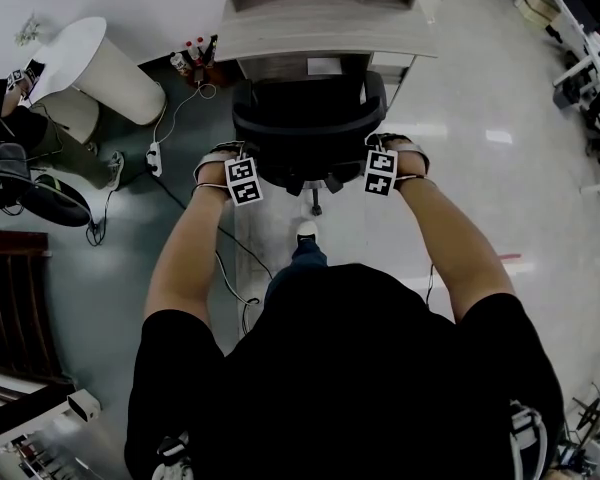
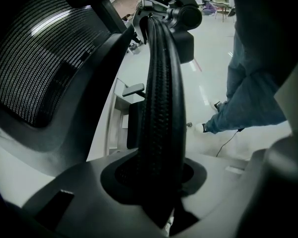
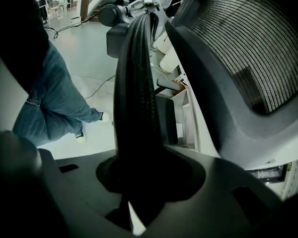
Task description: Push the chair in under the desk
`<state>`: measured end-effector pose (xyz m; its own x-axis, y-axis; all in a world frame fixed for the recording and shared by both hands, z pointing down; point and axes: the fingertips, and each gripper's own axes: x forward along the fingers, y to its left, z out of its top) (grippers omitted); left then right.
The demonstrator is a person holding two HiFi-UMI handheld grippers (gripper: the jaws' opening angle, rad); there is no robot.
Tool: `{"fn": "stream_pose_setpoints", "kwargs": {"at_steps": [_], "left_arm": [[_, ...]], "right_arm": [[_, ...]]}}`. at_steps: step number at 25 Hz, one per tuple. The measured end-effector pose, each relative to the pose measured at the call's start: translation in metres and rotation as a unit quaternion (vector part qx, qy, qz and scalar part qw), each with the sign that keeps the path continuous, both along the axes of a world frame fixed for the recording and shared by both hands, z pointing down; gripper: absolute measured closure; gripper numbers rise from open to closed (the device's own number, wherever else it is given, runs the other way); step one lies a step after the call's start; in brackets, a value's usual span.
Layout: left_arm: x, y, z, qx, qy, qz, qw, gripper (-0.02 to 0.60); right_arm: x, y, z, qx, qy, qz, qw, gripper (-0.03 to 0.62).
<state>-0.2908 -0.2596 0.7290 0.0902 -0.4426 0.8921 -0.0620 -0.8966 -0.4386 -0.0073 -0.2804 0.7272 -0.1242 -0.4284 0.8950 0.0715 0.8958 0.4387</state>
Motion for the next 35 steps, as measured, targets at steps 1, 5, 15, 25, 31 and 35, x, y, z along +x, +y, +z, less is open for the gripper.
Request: {"fn": "stream_pose_setpoints", "kwargs": {"at_steps": [1, 5, 15, 25, 31, 35], "left_arm": [[0.000, -0.002, 0.000, 0.001, 0.000, 0.000, 1.0000, 0.471], [-0.006, -0.011, -0.001, 0.002, 0.001, 0.001, 1.0000, 0.469], [-0.023, -0.046, -0.002, 0.007, 0.001, 0.005, 1.0000, 0.466], [-0.031, -0.080, -0.002, 0.011, 0.002, 0.012, 0.9999, 0.465], [-0.029, -0.102, -0.003, 0.014, 0.003, 0.013, 0.9998, 0.465], [-0.032, -0.115, -0.003, 0.014, 0.003, 0.013, 0.9998, 0.463]], "right_arm": [[0.000, -0.002, 0.000, 0.001, 0.000, 0.000, 1.000, 0.474], [-0.006, -0.010, -0.001, 0.002, -0.001, 0.002, 1.000, 0.474], [-0.022, -0.041, -0.001, 0.005, -0.002, 0.010, 1.000, 0.473], [-0.031, -0.072, 0.000, 0.005, -0.003, 0.018, 1.000, 0.473], [-0.030, -0.093, -0.001, 0.007, -0.005, 0.019, 1.000, 0.470], [-0.032, -0.105, -0.002, 0.009, -0.006, 0.022, 1.000, 0.468]]}}
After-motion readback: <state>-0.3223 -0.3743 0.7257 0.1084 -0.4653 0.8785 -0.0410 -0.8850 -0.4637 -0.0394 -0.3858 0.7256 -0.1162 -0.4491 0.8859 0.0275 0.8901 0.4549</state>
